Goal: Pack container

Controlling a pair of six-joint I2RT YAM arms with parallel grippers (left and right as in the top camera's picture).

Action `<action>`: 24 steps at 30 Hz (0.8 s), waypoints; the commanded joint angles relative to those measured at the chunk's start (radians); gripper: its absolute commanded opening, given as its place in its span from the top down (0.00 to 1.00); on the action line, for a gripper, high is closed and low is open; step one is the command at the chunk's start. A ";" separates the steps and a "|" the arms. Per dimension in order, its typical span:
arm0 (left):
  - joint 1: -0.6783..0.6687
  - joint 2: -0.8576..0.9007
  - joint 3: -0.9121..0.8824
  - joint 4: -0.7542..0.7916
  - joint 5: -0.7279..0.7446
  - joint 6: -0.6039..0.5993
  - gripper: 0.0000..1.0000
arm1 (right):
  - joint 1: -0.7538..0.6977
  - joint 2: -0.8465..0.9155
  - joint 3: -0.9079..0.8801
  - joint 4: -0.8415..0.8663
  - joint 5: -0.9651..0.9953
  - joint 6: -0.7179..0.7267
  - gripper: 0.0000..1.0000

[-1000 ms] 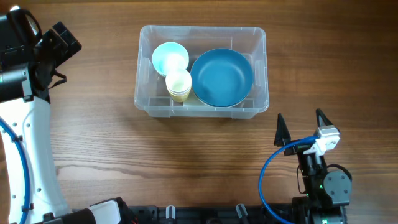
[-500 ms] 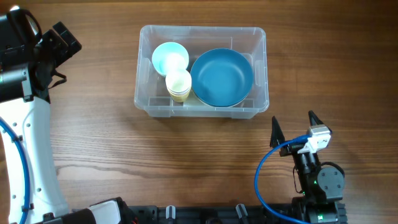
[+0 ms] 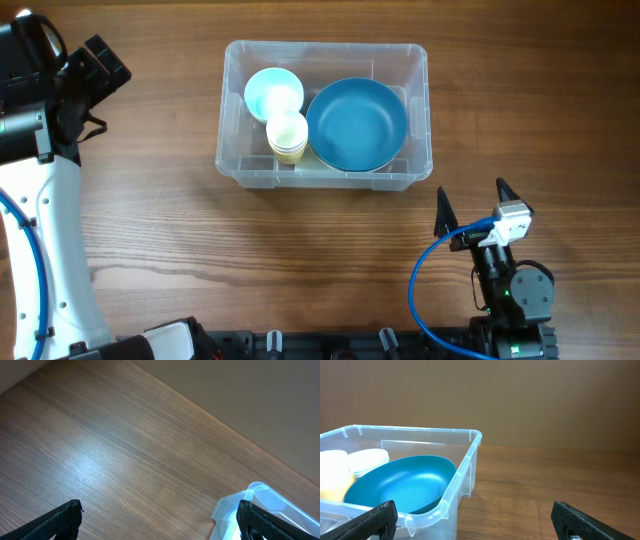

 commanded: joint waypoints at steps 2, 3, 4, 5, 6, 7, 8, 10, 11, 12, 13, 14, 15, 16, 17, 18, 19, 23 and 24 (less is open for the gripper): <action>0.005 -0.008 0.011 0.003 0.016 -0.002 0.00 | -0.002 -0.013 -0.003 0.001 -0.016 -0.012 0.00; 0.005 -0.008 0.011 0.003 0.016 -0.002 0.00 | -0.002 -0.013 -0.003 0.002 -0.016 -0.013 0.00; 0.005 -0.008 0.011 0.002 0.016 -0.002 0.00 | -0.002 -0.013 -0.003 0.002 -0.016 -0.012 0.00; 0.005 -0.008 0.011 0.003 0.016 -0.002 0.00 | -0.002 -0.013 -0.003 0.002 -0.016 -0.012 0.00; 0.005 -0.008 0.011 0.003 0.016 -0.002 0.00 | -0.002 -0.013 -0.003 0.002 -0.016 -0.012 0.00; 0.005 -0.008 0.011 0.002 0.016 -0.002 0.00 | -0.002 -0.013 -0.003 0.001 -0.016 -0.012 0.00; 0.005 -0.008 0.011 0.003 0.016 -0.002 0.00 | -0.002 -0.013 -0.003 0.002 -0.016 -0.013 0.00; 0.005 -0.008 0.011 0.002 0.016 -0.002 0.00 | -0.002 -0.013 -0.003 0.002 -0.016 -0.012 0.00; 0.005 -0.008 0.011 0.003 0.016 -0.002 0.00 | -0.002 -0.013 -0.003 0.002 -0.016 -0.012 0.00; 0.005 -0.008 0.011 0.003 0.016 -0.002 0.00 | -0.002 -0.013 -0.003 0.002 -0.016 -0.012 0.00; 0.005 -0.008 0.011 0.002 0.016 -0.002 0.00 | -0.002 -0.013 -0.003 0.002 -0.016 -0.012 0.00; 0.005 -0.008 0.011 0.003 0.016 -0.002 0.00 | -0.002 -0.013 -0.003 0.002 -0.016 -0.012 0.00; 0.005 -0.008 0.011 0.002 0.016 -0.002 0.00 | -0.002 -0.013 -0.003 0.002 -0.016 -0.013 0.00; 0.005 -0.008 0.011 0.003 0.016 -0.002 0.00 | -0.002 -0.013 -0.003 0.002 -0.016 -0.012 0.00; 0.005 -0.008 0.011 0.002 0.016 -0.002 0.00 | -0.002 -0.013 -0.003 0.002 -0.016 -0.012 0.00; 0.005 -0.008 0.011 0.002 0.016 -0.002 0.00 | -0.002 -0.013 -0.003 0.002 -0.016 -0.013 0.00; 0.003 -0.022 0.011 0.002 0.016 -0.002 0.00 | -0.002 -0.013 -0.003 0.002 -0.016 -0.012 0.00; 0.005 -0.177 0.011 0.002 0.016 -0.002 0.00 | -0.002 -0.013 -0.003 0.002 -0.016 -0.012 0.00; 0.004 -0.228 0.011 0.002 0.016 -0.002 0.00 | -0.002 -0.013 -0.003 0.002 -0.016 -0.012 0.00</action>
